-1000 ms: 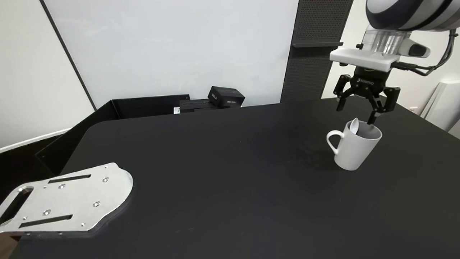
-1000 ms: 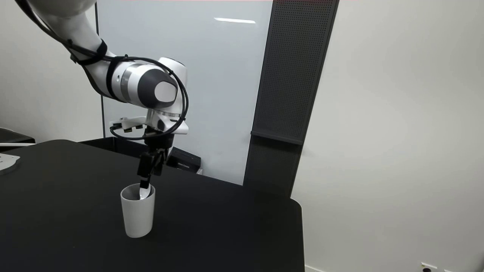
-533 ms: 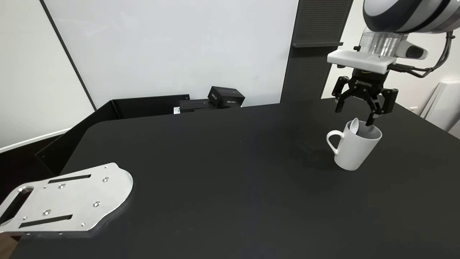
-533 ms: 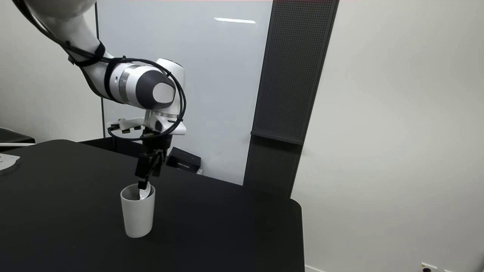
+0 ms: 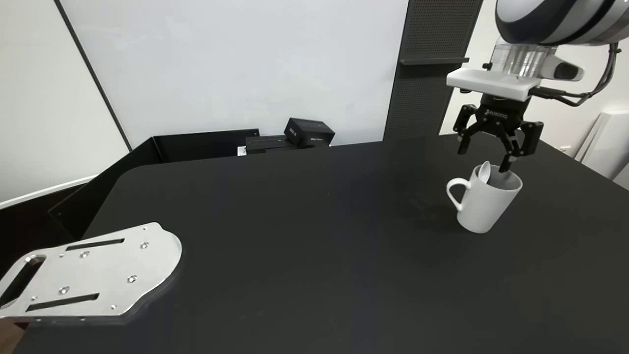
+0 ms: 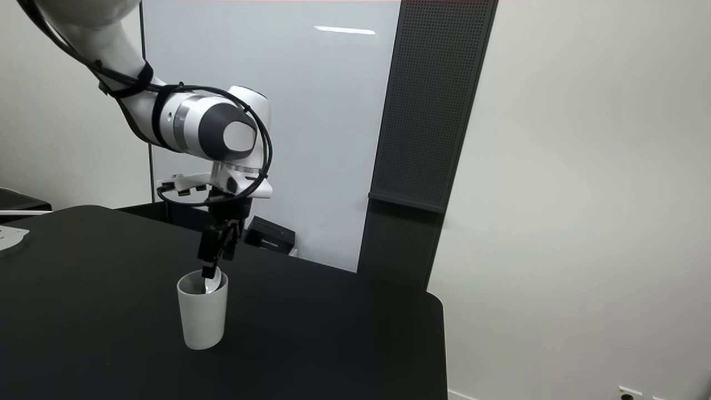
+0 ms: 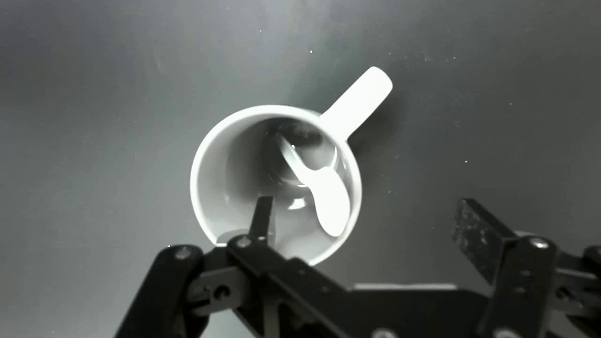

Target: Take the spoon from the cup and put it on the table

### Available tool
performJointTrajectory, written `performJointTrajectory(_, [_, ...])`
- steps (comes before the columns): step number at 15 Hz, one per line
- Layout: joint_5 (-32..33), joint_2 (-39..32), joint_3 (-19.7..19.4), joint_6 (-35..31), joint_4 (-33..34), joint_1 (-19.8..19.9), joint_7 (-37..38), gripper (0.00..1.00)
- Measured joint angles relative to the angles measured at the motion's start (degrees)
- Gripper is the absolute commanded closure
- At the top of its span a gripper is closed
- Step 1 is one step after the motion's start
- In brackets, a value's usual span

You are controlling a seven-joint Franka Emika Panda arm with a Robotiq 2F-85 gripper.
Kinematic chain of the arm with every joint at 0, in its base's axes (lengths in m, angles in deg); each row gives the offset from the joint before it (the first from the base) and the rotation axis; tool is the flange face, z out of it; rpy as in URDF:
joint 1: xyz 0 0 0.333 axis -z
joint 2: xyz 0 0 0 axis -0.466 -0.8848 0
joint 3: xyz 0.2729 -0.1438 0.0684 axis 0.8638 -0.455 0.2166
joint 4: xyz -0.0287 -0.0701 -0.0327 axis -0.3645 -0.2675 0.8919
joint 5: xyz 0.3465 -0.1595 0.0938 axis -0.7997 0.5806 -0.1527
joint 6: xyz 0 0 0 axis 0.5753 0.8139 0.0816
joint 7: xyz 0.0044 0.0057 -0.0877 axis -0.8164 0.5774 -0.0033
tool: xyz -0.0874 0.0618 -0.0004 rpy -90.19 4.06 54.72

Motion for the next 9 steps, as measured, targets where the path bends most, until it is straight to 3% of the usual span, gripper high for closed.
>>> performJointTrajectory(9, [1.7,0.0,0.0,-0.5,0.0,-0.6,1.2,0.95])
